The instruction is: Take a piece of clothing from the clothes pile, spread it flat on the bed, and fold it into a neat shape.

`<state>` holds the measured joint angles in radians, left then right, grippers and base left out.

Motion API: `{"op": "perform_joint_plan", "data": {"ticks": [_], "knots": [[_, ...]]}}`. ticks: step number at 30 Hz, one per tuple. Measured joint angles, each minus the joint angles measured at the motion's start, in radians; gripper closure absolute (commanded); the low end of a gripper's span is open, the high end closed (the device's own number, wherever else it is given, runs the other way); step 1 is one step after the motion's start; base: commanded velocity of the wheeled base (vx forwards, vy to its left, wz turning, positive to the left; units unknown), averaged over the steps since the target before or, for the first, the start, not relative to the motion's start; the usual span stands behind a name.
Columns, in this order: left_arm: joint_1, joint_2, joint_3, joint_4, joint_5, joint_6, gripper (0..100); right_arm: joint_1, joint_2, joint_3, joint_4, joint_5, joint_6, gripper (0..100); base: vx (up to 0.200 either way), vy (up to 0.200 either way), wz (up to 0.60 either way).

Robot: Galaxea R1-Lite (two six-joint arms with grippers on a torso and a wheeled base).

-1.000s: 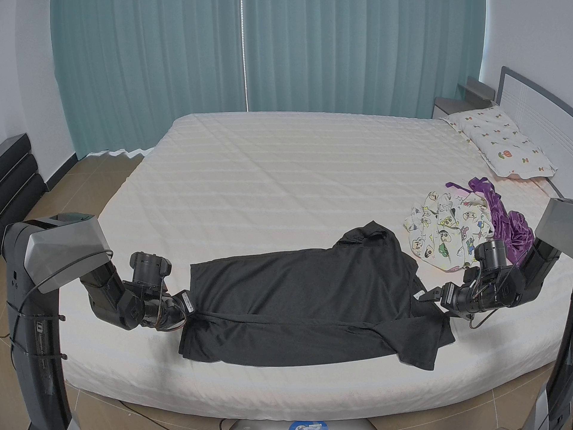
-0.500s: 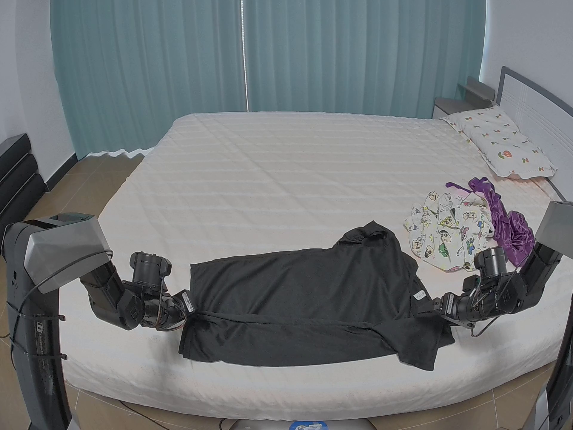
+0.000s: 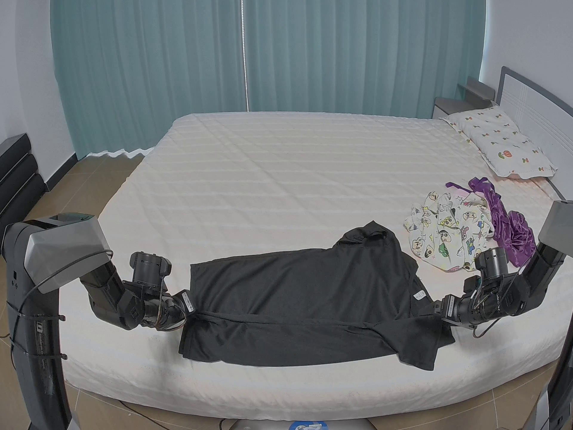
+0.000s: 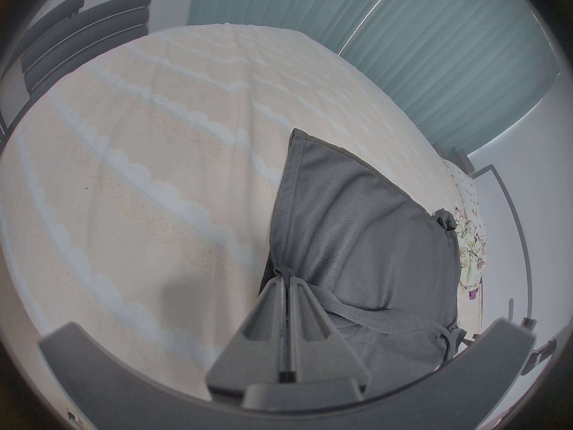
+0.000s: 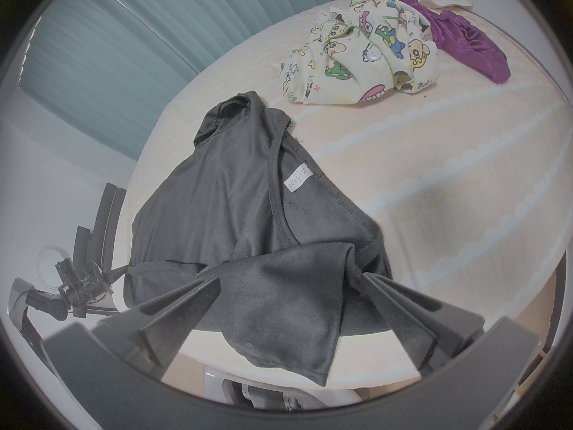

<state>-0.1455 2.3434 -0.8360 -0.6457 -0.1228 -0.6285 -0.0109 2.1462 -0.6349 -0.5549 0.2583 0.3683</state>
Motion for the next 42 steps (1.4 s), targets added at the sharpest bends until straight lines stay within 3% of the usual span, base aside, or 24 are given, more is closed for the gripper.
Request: {"op": "perform_joint_plan", "data": {"ticks": [6, 20, 42], "knots": [[0.000, 0.000, 0.000, 0.000, 0.000, 0.000, 100, -0.023, -0.023, 0.013, -0.002, -0.002, -0.022, 0, 0.000, 0.000, 0.00], [0.000, 0.000, -0.001, 0.000, 0.000, 0.000, 100, 0.028, -0.078, 0.080, -0.001, 0.046, -0.044, 0, 0.000, 0.000, 0.00], [0.000, 0.000, -0.003, 0.001, 0.000, 0.000, 100, 0.057, 0.015, 0.061, -0.003, 0.023, -0.076, 0, 0.000, 0.000, 0.00]]}}
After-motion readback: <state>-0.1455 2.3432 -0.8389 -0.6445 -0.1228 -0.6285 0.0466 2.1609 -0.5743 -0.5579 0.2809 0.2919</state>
